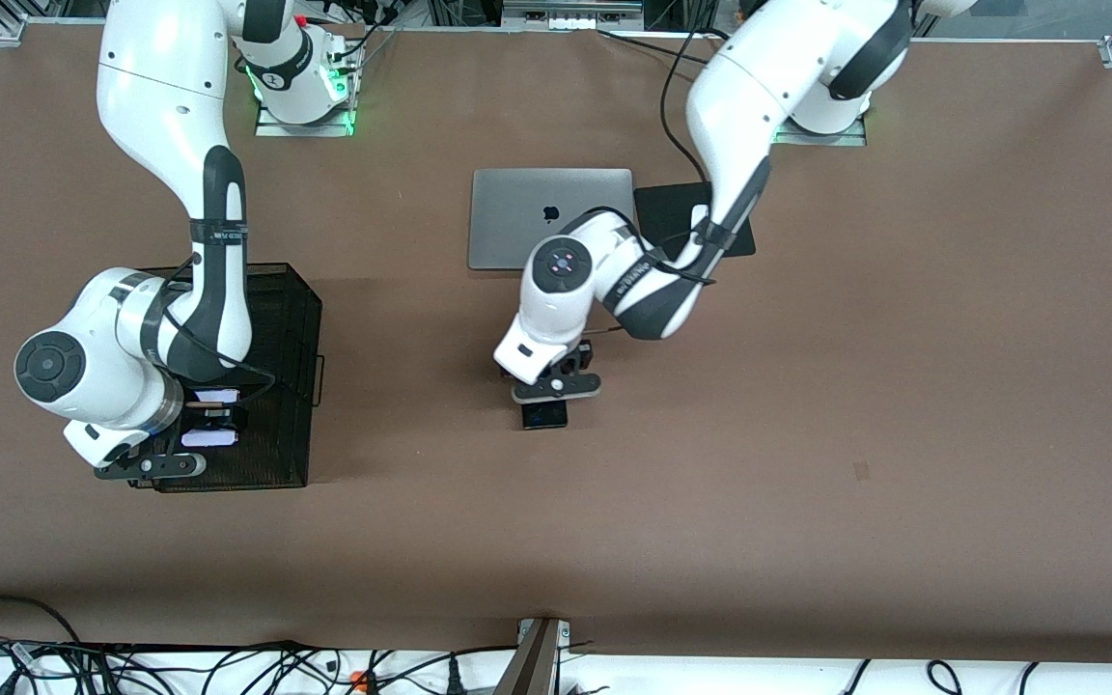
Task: Place phones with both arms
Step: 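Lower the white phone into the basket while the left gripper carries the black phone, then release the white phone in the basket while the left gripper sets down the black phone, then grasp the tall black phone with the right gripper while the left gripper withdraws, then carry the tall black phone into the basket with the right gripper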
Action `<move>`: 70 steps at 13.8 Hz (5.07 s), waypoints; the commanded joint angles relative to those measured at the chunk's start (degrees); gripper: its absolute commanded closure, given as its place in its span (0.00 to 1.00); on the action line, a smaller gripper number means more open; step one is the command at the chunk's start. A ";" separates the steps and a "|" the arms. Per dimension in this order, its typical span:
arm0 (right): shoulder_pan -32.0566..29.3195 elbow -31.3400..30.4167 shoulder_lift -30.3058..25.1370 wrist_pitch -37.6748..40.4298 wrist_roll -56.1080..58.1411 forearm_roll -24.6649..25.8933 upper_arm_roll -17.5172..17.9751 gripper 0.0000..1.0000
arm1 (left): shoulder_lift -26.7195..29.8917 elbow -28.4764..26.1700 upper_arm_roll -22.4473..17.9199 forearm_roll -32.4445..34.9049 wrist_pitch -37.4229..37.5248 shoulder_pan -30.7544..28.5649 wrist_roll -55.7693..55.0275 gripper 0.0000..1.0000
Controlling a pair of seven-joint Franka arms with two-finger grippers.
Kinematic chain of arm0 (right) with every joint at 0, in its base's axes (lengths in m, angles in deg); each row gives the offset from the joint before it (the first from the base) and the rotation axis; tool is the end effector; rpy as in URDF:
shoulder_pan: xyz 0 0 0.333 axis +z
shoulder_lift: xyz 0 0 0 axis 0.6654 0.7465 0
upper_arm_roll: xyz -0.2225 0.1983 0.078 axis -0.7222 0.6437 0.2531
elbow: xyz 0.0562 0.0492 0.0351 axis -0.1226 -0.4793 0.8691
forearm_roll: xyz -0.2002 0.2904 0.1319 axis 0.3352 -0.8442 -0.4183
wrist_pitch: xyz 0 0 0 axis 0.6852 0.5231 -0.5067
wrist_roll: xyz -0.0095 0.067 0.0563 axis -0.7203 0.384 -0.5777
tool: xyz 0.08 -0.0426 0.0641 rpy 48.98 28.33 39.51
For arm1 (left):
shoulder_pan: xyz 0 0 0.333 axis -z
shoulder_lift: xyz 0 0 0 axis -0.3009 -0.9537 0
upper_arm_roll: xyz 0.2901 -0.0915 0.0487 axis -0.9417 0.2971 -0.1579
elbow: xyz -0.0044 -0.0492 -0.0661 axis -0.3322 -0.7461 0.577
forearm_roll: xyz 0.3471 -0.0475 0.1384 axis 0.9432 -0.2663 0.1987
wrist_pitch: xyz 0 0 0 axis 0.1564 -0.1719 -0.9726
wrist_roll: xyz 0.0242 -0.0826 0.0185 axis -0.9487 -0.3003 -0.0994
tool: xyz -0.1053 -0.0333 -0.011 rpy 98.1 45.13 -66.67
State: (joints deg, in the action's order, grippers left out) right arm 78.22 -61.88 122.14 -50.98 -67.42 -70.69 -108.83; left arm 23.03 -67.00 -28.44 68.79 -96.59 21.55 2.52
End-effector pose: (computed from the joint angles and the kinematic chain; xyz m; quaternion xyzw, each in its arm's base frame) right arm 0.6821 0.0151 0.2661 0.9985 0.0362 0.0037 0.0409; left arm 0.5522 -0.5276 0.2083 0.9948 0.0695 0.0495 0.0551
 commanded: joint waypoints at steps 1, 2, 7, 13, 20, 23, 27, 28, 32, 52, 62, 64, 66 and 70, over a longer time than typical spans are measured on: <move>-0.39 0.06 -0.84 0.17 1.43 -1.63 0.33 0.06 | -2.85 3.16 -3.36 -0.50 -0.50 4.79 -0.20 1.00; -0.39 0.15 -0.84 0.17 1.43 -1.72 0.33 0.06 | -3.29 3.07 -3.36 -0.41 -0.50 5.15 -0.20 1.00; -1.18 1.20 -0.84 0.17 2.91 -1.37 0.42 0.05 | -4.08 2.90 -4.94 -0.23 -0.41 7.61 -0.11 1.00; -2.84 9.00 -1.01 4.55 5.73 1.96 0.16 0.05 | -3.21 3.68 -5.73 -0.32 0.55 7.35 0.15 0.00; -2.60 18.34 -3.81 24.41 -1.26 1.88 0.07 0.05 | 5.67 5.28 -4.77 -4.01 12.92 -4.85 3.03 0.00; 5.47 18.34 -5.23 27.42 -15.93 1.88 0.16 0.06 | 9.61 1.16 -4.42 -4.01 21.36 -14.07 12.76 0.00; 17.69 18.00 -3.75 22.44 -33.94 0.75 0.68 0.04 | 16.12 -2.11 -4.68 -3.14 29.89 -24.01 23.60 0.00; 19.89 17.82 -2.52 19.10 -37.47 -0.82 2.08 0.01 | 18.13 -2.11 -4.77 -2.96 31.91 -26.29 26.75 0.00; 23.16 14.32 1.79 3.56 -44.53 -1.45 10.77 0.01 | 27.36 -2.20 -4.77 -3.05 43.16 -33.07 40.30 0.00; 27.12 2.87 5.67 -10.73 -42.70 1.89 14.48 0.70 | 56.21 -24.43 -4.85 -7.44 47.75 -37.39 55.70 0.00; 27.12 3.93 -4.87 16.48 -21.83 1.71 -6.66 1.00 | 56.56 -23.47 -5.30 -7.44 47.93 -38.88 55.52 0.00; 27.21 0.62 -7.93 20.90 -12.07 1.71 -12.65 1.00 | 56.65 -23.47 -5.30 -7.44 48.11 -38.97 55.52 0.00; 27.65 -7.46 -14.08 20.48 -6.68 1.80 -15.65 1.00 | 56.56 -23.56 -5.30 -7.44 48.37 -38.97 55.61 0.00; 30.53 -20.12 -19.46 15.04 2.99 1.88 -22.32 1.00 | 56.65 -23.56 -4.68 -7.44 48.99 -38.88 55.34 0.00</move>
State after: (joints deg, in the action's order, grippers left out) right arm 104.69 -74.27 107.46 -32.23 -67.67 -69.59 -128.03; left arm 78.41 -89.72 -33.46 62.71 -47.86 -17.02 56.83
